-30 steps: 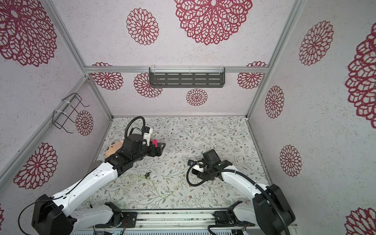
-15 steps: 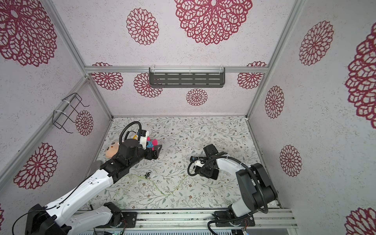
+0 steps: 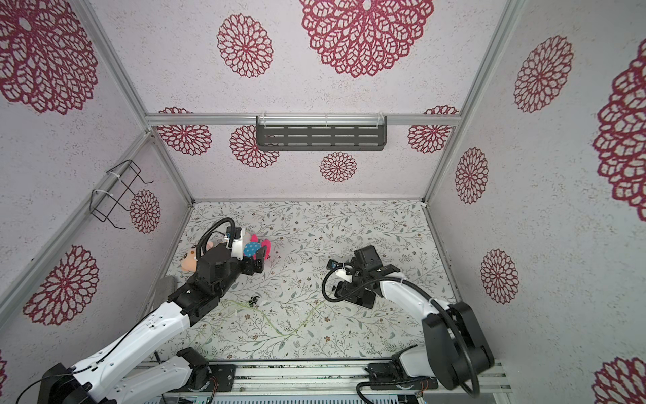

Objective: Plug wired earphones into phones
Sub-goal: Place the phone at the center of the board, then reset both arms

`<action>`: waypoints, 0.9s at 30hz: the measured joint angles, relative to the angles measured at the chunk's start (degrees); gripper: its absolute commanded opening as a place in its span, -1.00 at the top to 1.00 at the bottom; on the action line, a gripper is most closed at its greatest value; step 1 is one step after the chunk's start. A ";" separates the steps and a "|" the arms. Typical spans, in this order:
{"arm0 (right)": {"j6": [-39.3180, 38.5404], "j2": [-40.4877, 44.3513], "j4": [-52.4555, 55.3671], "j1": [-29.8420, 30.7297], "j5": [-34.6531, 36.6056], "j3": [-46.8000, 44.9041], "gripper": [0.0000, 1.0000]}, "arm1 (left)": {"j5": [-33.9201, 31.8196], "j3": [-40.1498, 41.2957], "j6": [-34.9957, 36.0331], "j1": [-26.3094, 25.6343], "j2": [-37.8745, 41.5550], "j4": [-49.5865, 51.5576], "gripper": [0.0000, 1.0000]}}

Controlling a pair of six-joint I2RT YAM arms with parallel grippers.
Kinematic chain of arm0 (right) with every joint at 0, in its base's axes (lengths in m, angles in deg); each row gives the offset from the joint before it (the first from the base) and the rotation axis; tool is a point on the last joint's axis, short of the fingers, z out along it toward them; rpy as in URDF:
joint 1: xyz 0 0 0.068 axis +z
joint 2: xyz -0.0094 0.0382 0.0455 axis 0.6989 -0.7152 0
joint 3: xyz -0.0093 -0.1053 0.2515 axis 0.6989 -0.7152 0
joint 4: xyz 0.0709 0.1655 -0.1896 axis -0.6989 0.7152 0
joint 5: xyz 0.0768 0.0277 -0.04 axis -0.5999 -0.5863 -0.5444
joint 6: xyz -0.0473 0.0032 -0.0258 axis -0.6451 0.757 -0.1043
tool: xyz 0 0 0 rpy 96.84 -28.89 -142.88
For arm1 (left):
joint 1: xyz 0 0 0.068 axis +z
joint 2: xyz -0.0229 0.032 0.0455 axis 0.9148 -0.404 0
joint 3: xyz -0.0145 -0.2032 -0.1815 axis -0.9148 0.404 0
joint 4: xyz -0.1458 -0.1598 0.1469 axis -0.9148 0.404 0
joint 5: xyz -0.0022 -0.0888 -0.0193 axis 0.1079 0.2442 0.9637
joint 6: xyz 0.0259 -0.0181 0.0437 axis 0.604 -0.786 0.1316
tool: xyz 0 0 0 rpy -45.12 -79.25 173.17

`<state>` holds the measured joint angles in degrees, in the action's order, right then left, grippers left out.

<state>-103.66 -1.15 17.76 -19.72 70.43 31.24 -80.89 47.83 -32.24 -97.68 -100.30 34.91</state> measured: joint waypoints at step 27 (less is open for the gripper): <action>36.11 -0.76 -65.48 -14.99 30.75 -29.07 -0.97 | -36.04 7.91 -9.84 19.12 -8.98 -4.00 -0.95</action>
<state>-67.55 -1.91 -47.72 -34.71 101.18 2.17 -116.93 55.74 -42.08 -78.56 -109.28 30.91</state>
